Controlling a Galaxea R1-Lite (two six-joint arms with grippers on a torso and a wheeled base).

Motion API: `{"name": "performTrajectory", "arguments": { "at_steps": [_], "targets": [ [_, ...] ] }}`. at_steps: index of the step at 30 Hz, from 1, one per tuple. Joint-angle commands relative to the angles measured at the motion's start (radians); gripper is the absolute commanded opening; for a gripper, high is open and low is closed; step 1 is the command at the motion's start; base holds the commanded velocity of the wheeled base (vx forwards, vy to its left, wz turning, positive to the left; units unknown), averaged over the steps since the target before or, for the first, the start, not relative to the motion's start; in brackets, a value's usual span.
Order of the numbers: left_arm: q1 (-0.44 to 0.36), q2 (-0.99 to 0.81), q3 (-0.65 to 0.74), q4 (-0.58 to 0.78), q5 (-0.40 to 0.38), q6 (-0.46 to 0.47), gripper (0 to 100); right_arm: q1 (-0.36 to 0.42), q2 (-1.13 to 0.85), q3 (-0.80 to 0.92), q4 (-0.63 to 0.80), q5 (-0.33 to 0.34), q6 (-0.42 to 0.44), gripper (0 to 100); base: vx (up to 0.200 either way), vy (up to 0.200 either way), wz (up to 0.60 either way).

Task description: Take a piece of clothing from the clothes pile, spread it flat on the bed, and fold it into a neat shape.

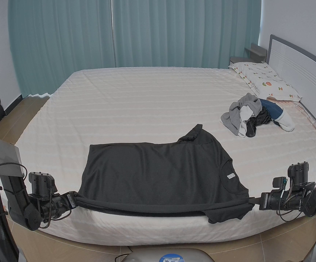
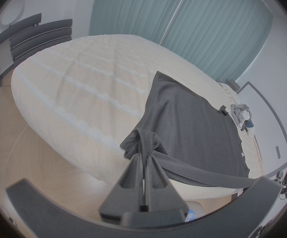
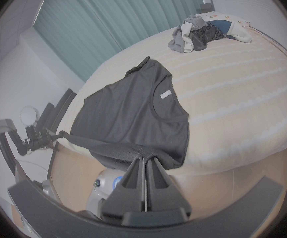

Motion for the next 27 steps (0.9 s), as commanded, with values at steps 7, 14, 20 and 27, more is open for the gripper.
{"name": "performTrajectory", "arguments": {
  "at_steps": [7,14,20,27],
  "targets": [
    [0.003,-0.013,-0.098,0.063,-0.004,-0.096,0,0.001,0.011,-0.104,0.007,0.008,0.055,0,0.000,0.000,0.00],
    [-0.003,-0.100,-0.204,0.321,-0.024,-0.167,0,0.009,0.063,-0.179,0.009,-0.003,0.081,0,0.000,0.000,0.00],
    [-0.002,-0.184,-0.290,0.550,-0.042,-0.222,0,0.006,0.051,-0.216,0.012,-0.004,0.082,0,0.000,0.000,0.00],
    [0.003,-0.195,-0.316,0.665,-0.041,-0.219,0,0.003,0.006,-0.175,0.021,-0.006,0.081,0,0.000,0.000,0.00]
  ]
}}
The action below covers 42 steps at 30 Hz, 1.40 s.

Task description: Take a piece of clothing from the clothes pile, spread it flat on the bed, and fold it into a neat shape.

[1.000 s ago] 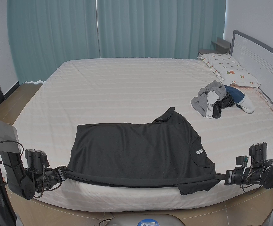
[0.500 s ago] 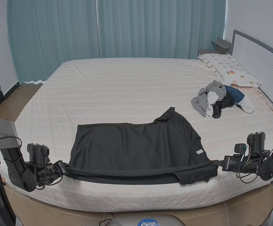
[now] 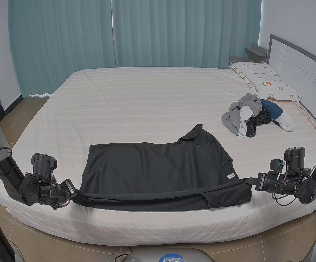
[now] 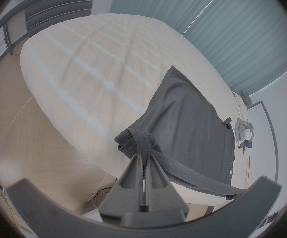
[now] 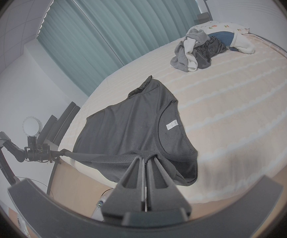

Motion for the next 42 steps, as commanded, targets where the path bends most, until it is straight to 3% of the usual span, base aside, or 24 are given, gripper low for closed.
{"name": "performTrajectory", "arguments": {
  "at_steps": [1,7,13,17,26,35,42],
  "targets": [
    [0.003,-0.040,-0.023,0.059,0.000,0.003,0,-0.004,-0.032,0.031,0.003,0.001,0.000,0,0.000,0.000,0.00],
    [0.003,-0.040,-0.039,0.179,0.000,0.055,0,-0.005,-0.057,0.077,0.003,0.001,-0.006,0,0.000,0.000,0.00],
    [0.003,-0.029,-0.080,0.207,-0.005,0.042,0,-0.004,-0.044,0.058,0.003,0.001,-0.006,0,0.000,0.000,0.00],
    [-0.001,0.010,-0.158,0.203,-0.016,-0.101,0,0.004,0.016,-0.014,0.009,0.001,-0.002,0,0.000,0.000,0.00],
    [-0.003,0.095,-0.255,0.202,-0.014,-0.205,0,0.010,0.132,-0.116,-0.002,0.006,0.004,0,0.000,0.000,0.00],
    [-0.018,0.126,-0.295,0.200,-0.014,-0.227,0,0.012,0.207,-0.167,-0.035,0.000,0.070,0,0.000,0.000,0.00],
    [-0.020,0.168,-0.344,0.202,-0.011,-0.262,0,0.012,0.241,-0.181,-0.061,0.000,0.073,0,0.000,0.000,0.00]
  ]
}}
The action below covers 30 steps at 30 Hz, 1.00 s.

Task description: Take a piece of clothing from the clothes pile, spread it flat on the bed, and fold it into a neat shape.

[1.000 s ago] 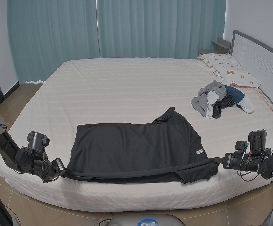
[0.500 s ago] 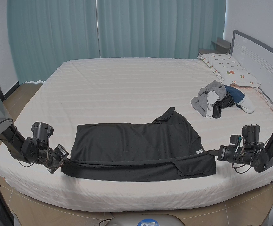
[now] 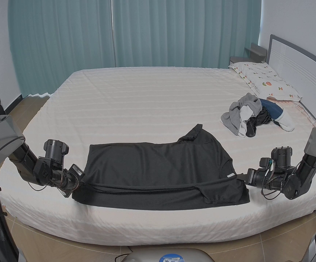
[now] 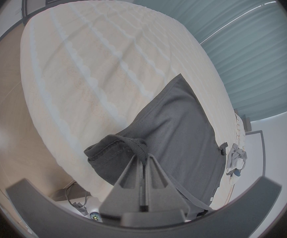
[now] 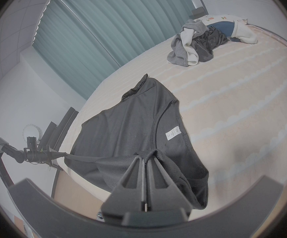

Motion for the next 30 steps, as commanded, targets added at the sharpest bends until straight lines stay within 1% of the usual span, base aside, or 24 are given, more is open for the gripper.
{"name": "performTrajectory", "arguments": {
  "at_steps": [1,8,18,20,23,28,29,30],
  "targets": [
    [-0.001,0.035,-0.025,0.001,0.002,-0.007,0,0.001,0.045,-0.014,-0.021,0.000,0.002,0,0.000,0.000,0.00],
    [-0.003,0.049,-0.034,0.001,0.003,-0.006,0,0.007,0.110,-0.039,-0.099,-0.023,0.000,0,0.000,0.000,0.00],
    [-0.007,0.067,-0.045,0.001,0.005,-0.006,0,0.025,0.171,-0.053,-0.205,-0.037,0.000,0,0.000,0.000,0.00],
    [-0.007,0.069,-0.045,0.001,0.003,-0.006,0,0.037,0.193,-0.054,-0.243,-0.066,-0.001,0,0.000,0.000,0.00],
    [-0.007,0.070,-0.045,0.001,0.007,-0.006,0,0.039,0.211,-0.057,-0.255,-0.080,-0.001,0,0.000,0.000,0.00],
    [-0.007,0.069,-0.044,0.001,0.005,-0.009,0,0.039,0.211,-0.057,-0.258,-0.081,-0.001,0,0.000,0.000,0.00],
    [-0.007,0.069,-0.045,0.001,0.005,-0.009,100,0.039,0.211,-0.057,-0.258,-0.081,-0.001,0,0.000,0.000,0.00],
    [-0.007,0.069,-0.045,0.001,0.005,-0.009,100,0.039,0.211,-0.057,-0.258,-0.081,-0.001,0,0.000,0.000,0.00]
  ]
}}
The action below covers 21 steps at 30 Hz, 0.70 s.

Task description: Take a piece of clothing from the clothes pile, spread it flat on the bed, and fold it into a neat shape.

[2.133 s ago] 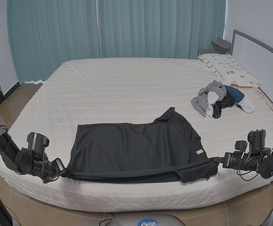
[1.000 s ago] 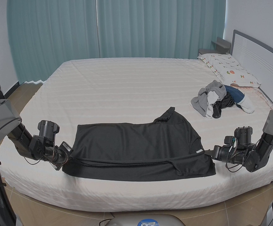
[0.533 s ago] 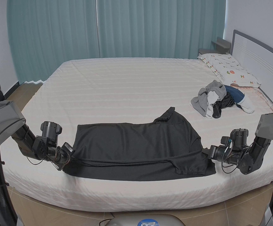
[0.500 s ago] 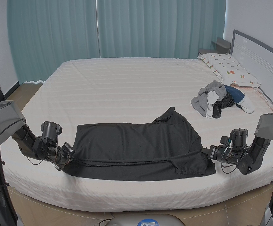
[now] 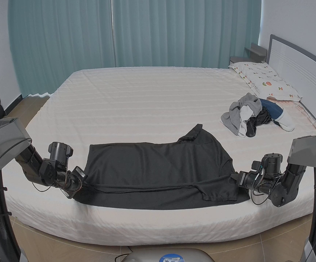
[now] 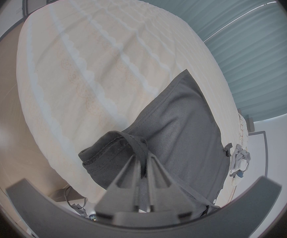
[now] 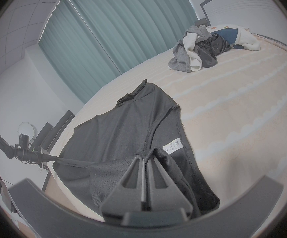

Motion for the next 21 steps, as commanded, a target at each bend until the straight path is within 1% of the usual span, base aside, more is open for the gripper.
{"name": "performTrajectory", "arguments": {
  "at_steps": [1,6,10,11,12,13,15,18,20,21],
  "targets": [
    [0.000,0.001,-0.001,-0.001,-0.001,-0.001,100,0.002,0.013,-0.002,-0.009,0.001,0.002,100,0.000,0.000,0.00],
    [0.001,-0.001,-0.005,-0.002,-0.001,-0.013,100,0.003,0.022,0.013,-0.067,0.001,0.003,100,0.000,0.000,0.00],
    [0.012,-0.002,-0.042,-0.002,0.004,-0.082,100,-0.001,0.005,0.040,-0.112,-0.001,0.009,100,0.000,0.000,0.00],
    [0.014,-0.002,-0.044,-0.002,0.004,-0.085,100,-0.001,0.003,0.041,-0.113,-0.001,0.011,100,0.000,0.000,0.00],
    [0.027,-0.010,-0.053,-0.002,-0.005,-0.121,100,-0.001,-0.024,0.061,-0.144,-0.001,0.028,100,0.000,0.000,0.00],
    [0.032,-0.011,-0.053,-0.004,-0.008,-0.131,100,-0.001,-0.047,0.076,-0.159,-0.001,0.043,100,0.000,0.000,0.00],
    [0.034,-0.016,-0.044,-0.004,-0.010,-0.131,100,0.003,-0.095,0.096,-0.170,-0.002,0.071,100,0.000,0.000,0.00],
    [0.034,-0.034,-0.021,0.001,-0.025,-0.117,100,0.006,-0.155,0.127,-0.158,-0.016,0.072,100,0.000,0.000,0.00],
    [0.037,-0.047,-0.001,0.002,-0.039,-0.093,100,0.011,-0.173,0.139,-0.156,-0.031,0.071,100,0.000,0.000,0.00],
    [0.050,-0.067,0.033,-0.002,-0.062,-0.048,100,0.022,-0.198,0.152,-0.153,-0.057,0.072,100,0.000,0.000,0.00]
  ]
}}
